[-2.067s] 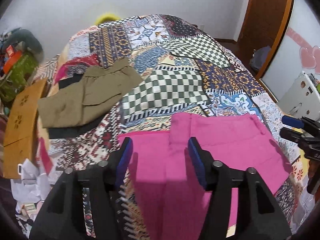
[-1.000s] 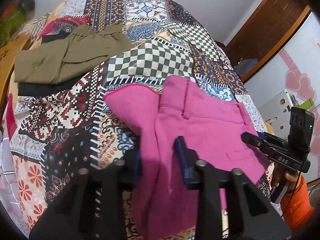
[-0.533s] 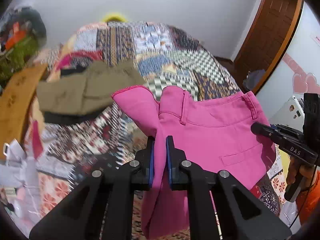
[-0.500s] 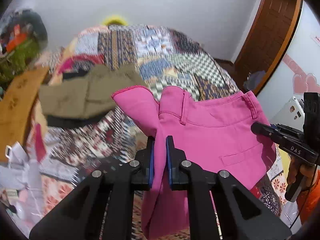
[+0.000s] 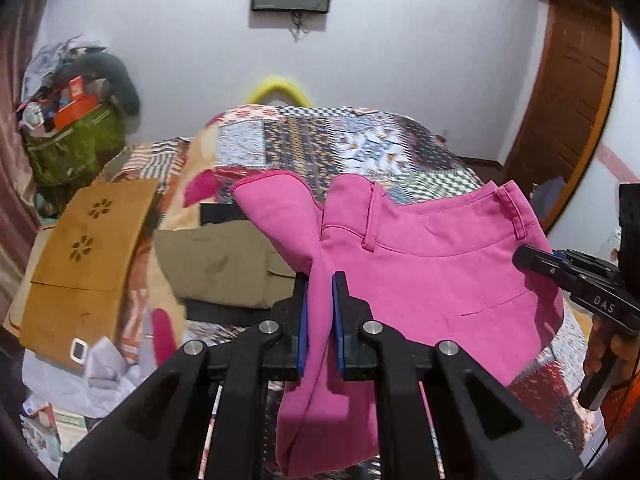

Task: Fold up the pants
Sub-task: 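Close both grippers on the folded trousers and lift them, then carry the trousers onto the khaki trousers and open both grippers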

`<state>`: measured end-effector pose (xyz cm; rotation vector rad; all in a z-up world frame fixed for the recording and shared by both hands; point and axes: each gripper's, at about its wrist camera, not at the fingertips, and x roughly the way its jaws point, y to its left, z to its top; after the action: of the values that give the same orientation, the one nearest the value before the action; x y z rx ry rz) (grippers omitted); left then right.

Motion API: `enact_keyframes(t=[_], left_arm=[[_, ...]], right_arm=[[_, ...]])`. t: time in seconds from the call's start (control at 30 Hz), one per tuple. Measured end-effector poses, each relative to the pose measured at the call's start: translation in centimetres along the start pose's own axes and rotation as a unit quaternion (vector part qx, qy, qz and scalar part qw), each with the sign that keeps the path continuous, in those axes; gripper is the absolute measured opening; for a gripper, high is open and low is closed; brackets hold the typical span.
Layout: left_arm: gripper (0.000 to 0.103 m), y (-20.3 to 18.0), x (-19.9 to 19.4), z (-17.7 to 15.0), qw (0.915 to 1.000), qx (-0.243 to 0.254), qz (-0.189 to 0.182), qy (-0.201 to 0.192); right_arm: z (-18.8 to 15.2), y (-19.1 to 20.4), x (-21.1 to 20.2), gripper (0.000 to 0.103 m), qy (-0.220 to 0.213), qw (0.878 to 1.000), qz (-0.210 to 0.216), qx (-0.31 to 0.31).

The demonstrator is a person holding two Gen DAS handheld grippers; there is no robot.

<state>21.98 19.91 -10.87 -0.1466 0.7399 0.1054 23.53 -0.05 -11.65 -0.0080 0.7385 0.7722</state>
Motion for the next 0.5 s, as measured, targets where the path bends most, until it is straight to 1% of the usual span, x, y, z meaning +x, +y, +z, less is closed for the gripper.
enact_keyframes(t=[0.17,0.3,0.4,0.5], left_arm=[[0.01,3.6,3.1,0.9,0.9994,-0.027,0.011,0.02],[0.01,5.9,6.3,1.0,0.9984,-0.034,0.021,0.041],[0.01,7.1,9.0,0.8,0.9972,-0.032,0.035,0.057],[0.01,7.7,11.6,0.9,0.9966,-0.021,0.047,0.065]], right_arm=[[1.2,1.3,3.6,0.012,0.008,1.0,0.011,-0.012],[1.8,1.9,7.5,0.012,0.023,0.999,0.013,-0.019],[2.2,1.7,10.5,0.011,0.038,0.999,0.011,-0.019],[2.5,1.2,13.3,0.011,0.053,0.998,0.009,-0.021]])
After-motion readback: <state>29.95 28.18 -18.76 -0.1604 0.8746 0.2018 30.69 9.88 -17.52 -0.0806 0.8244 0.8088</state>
